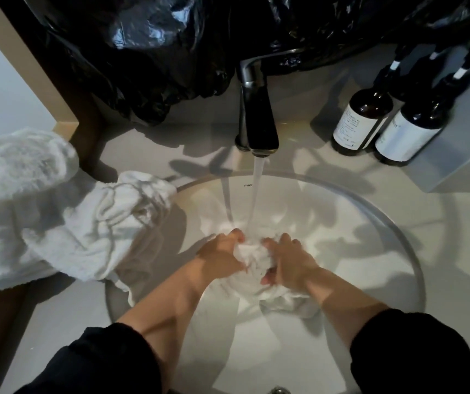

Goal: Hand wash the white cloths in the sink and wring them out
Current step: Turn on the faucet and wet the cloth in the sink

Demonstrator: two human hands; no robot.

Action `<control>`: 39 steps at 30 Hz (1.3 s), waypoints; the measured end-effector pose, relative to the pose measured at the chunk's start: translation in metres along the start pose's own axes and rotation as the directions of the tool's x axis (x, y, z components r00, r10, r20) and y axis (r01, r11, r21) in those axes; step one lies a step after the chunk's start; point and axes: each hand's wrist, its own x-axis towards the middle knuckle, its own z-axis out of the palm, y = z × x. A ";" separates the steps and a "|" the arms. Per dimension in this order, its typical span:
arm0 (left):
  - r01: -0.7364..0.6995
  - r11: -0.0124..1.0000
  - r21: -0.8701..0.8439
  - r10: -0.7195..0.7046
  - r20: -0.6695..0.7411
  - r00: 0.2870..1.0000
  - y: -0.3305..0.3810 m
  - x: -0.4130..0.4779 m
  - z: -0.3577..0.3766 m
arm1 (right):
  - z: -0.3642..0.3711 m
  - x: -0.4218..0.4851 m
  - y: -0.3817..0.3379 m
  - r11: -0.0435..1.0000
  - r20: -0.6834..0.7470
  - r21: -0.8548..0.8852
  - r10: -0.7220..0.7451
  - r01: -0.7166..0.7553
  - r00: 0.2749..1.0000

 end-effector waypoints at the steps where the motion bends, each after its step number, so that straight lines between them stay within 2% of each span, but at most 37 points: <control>1: -0.024 0.995 -0.098 0.020 -0.048 0.999 0.001 -0.002 -0.005 | -0.003 0.000 0.001 0.998 -0.024 0.044 -0.052 0.053 0.998; 3: -0.065 0.941 -0.331 -0.008 -0.214 0.977 0.001 -0.003 -0.020 | -0.012 -0.001 0.001 0.987 -0.166 0.056 -0.140 0.151 0.976; 5: -0.094 0.902 -0.421 -0.062 -0.342 0.938 -0.001 -0.004 -0.033 | -0.022 -0.003 0.000 0.968 -0.348 0.109 -0.174 0.225 0.921; 6: -0.053 0.925 -0.376 -0.097 -0.369 0.924 -0.002 -0.006 -0.037 | -0.027 -0.004 0.002 0.956 -0.392 0.145 -0.180 0.253 0.902; 8: 0.058 0.994 -0.092 -0.091 -0.412 0.907 -0.007 -0.010 -0.040 | -0.037 -0.006 0.007 0.932 -0.360 0.228 -0.189 0.283 0.914; 9: 0.080 0.997 0.018 -0.065 -0.429 0.901 -0.010 -0.011 -0.039 | -0.041 -0.006 0.010 0.918 -0.344 0.290 -0.164 0.271 0.925; 11: 0.064 0.997 0.049 -0.039 -0.401 0.915 -0.012 -0.012 -0.036 | -0.043 -0.001 0.017 0.912 -0.375 0.374 -0.017 0.168 0.927; 12: 0.048 0.999 0.024 -0.037 -0.351 0.936 -0.013 -0.011 -0.032 | -0.041 0.001 0.018 0.936 -0.378 0.339 0.048 0.090 0.925; 14: 0.012 0.987 0.163 0.016 -0.171 0.985 -0.008 -0.011 -0.024 | -0.030 0.004 0.016 0.977 -0.297 0.211 0.080 -0.016 0.952; 16: -0.017 0.949 0.315 0.015 0.011 1.000 -0.006 -0.012 -0.009 | -0.012 0.005 0.012 0.998 -0.192 0.052 0.048 -0.039 0.980; 17: -0.025 0.937 0.349 0.003 0.063 0.998 -0.007 -0.014 -0.001 | -0.003 0.006 0.008 0.995 -0.150 -0.088 0.032 -0.046 0.988; 19: -0.037 0.864 0.502 0.005 0.065 0.998 -0.006 -0.017 0.010 | 0.007 0.008 0.003 0.944 -0.121 -0.325 0.009 -0.048 0.993; 20: -0.053 0.799 0.599 0.050 0.021 0.999 -0.003 -0.019 0.013 | 0.009 0.010 0.002 0.933 -0.131 -0.356 0.010 -0.056 0.991; 21: -0.067 0.764 0.642 0.112 -0.029 0.993 0.000 -0.018 0.014 | 0.008 0.011 0.003 0.946 -0.140 -0.316 0.021 -0.065 0.990; 22: -0.095 0.771 0.630 0.169 -0.058 0.984 0.000 -0.018 0.011 | 0.006 0.012 0.006 0.979 -0.133 -0.195 0.031 -0.057 0.991; 24: -0.177 0.867 0.467 0.222 -0.044 0.974 -0.002 -0.013 0.002 | -0.006 0.009 0.013 0.981 -0.031 0.193 0.021 -0.015 0.999; 25: -0.187 0.913 0.363 0.200 0.001 0.980 -0.003 -0.013 -0.005 | -0.015 0.006 0.016 0.926 -0.004 0.378 0.003 -0.002 1.000; 27: -0.107 0.972 0.211 0.089 0.089 0.992 -0.006 -0.015 -0.021 | -0.034 -0.004 0.015 0.780 -0.051 0.626 0.014 0.021 0.999; 29: 0.036 0.973 0.228 -0.040 0.012 0.999 -0.010 -0.016 -0.030 | -0.049 -0.008 0.015 0.690 -0.135 0.724 0.138 0.003 0.981; 30: 0.098 0.965 0.244 -0.076 -0.098 0.992 -0.010 -0.018 -0.033 | -0.051 -0.006 0.016 0.718 -0.163 0.696 0.197 -0.029 0.967; 31: 0.151 0.962 0.229 -0.092 -0.249 0.964 -0.009 -0.017 -0.034 | -0.051 -0.006 0.017 0.818 -0.185 0.569 0.234 -0.090 0.954; 32: 0.156 0.972 0.178 -0.068 -0.422 0.904 -0.008 -0.016 -0.033 | -0.050 -0.006 0.017 0.919 -0.212 0.368 0.234 -0.144 0.949; 33: 0.079 0.989 0.126 0.010 -0.587 0.810 -0.005 -0.016 -0.032 | -0.045 -0.005 0.018 0.970 -0.257 0.187 0.201 -0.156 0.945; 34: -0.041 0.992 0.121 0.114 -0.687 0.718 -0.007 -0.011 -0.029 | -0.038 -0.003 0.018 0.986 -0.285 0.089 0.159 -0.139 0.945; 35: -0.134 0.982 0.131 0.188 -0.674 0.715 -0.006 -0.011 -0.029 | -0.032 -0.002 0.016 0.990 -0.271 0.066 0.136 -0.122 0.953; 36: -0.173 0.976 0.135 0.218 -0.510 0.832 -0.004 -0.013 -0.026 | -0.023 0.000 0.014 0.993 -0.227 0.052 0.118 -0.109 0.967; 37: -0.124 0.971 0.204 0.171 -0.233 0.957 -0.006 -0.013 -0.019 | -0.014 0.002 0.011 0.996 -0.158 -0.014 0.090 -0.093 0.983; 38: -0.083 0.944 0.318 0.086 0.005 0.996 -0.007 -0.013 -0.011 | -0.003 0.005 0.009 0.990 -0.080 -0.113 0.077 -0.086 0.994; 39: -0.088 0.906 0.414 0.040 0.124 0.992 -0.009 -0.013 -0.004 | 0.003 0.005 0.005 0.974 -0.040 -0.212 0.072 -0.078 0.997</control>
